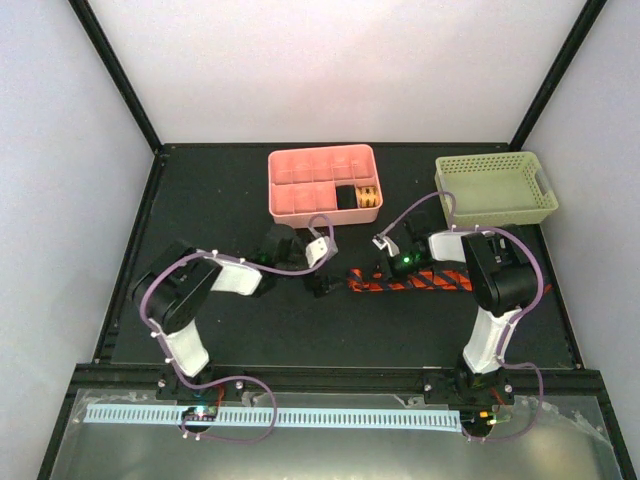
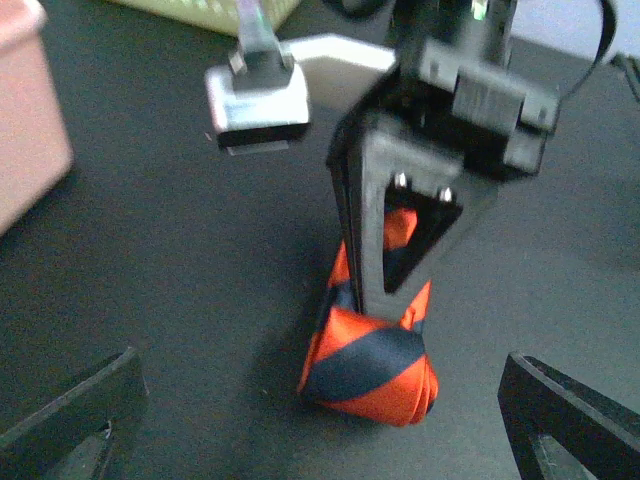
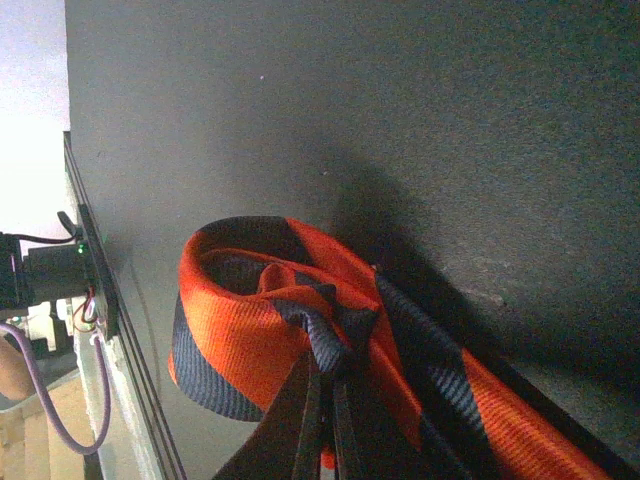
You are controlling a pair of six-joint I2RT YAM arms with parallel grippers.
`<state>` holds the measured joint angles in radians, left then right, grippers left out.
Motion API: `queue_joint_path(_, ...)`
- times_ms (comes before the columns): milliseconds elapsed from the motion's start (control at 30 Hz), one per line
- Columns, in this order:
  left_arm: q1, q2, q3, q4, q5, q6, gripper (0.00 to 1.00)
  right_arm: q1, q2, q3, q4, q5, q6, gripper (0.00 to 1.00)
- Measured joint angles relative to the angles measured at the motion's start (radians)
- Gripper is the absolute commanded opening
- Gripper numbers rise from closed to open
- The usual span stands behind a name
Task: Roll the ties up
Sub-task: Roll the tie at the center of the board.
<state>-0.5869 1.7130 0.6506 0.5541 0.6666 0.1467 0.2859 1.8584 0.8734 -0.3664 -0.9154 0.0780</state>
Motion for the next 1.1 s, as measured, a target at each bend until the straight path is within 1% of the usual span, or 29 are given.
queue_joint_path(167, -0.048, 0.1, 0.0, 0.061, 0.001, 0.028, 0.99, -0.002, 0.0, 0.005, -0.024, 0.015, -0.013, 0.02)
queue_joint_path(400, -0.1, 0.199, -0.027, 0.241, 0.012, 0.045, 0.99, -0.002, 0.0, 0.014, -0.062, 0.035, -0.036, 0.02)
queue_joint_path(633, -0.119, 0.296, -0.024, 0.356, 0.012, 0.065, 0.92, -0.002, 0.006, 0.029, -0.091, 0.047, -0.053, 0.02)
queue_joint_path(733, -0.122, 0.327, -0.001, 0.36, 0.008, 0.066, 0.9, -0.003, 0.01, 0.031, -0.091, 0.045, -0.055, 0.02)
queue_joint_path(867, -0.125, 0.343, 0.031, 0.351, -0.003, 0.076, 0.8, -0.003, 0.024, 0.037, -0.093, 0.031, -0.055, 0.02)
queue_joint_path(933, -0.129, 0.344, 0.049, 0.333, -0.014, 0.093, 0.77, -0.008, 0.041, 0.048, -0.105, 0.013, -0.056, 0.02)
queue_joint_path(1000, -0.133, 0.344, 0.067, 0.304, -0.027, 0.116, 0.79, -0.012, 0.055, 0.059, -0.117, -0.002, -0.058, 0.02)
queue_joint_path(1100, -0.14, 0.333, 0.081, 0.235, -0.053, 0.174, 0.87, -0.013, 0.063, 0.069, -0.131, -0.008, -0.064, 0.02)
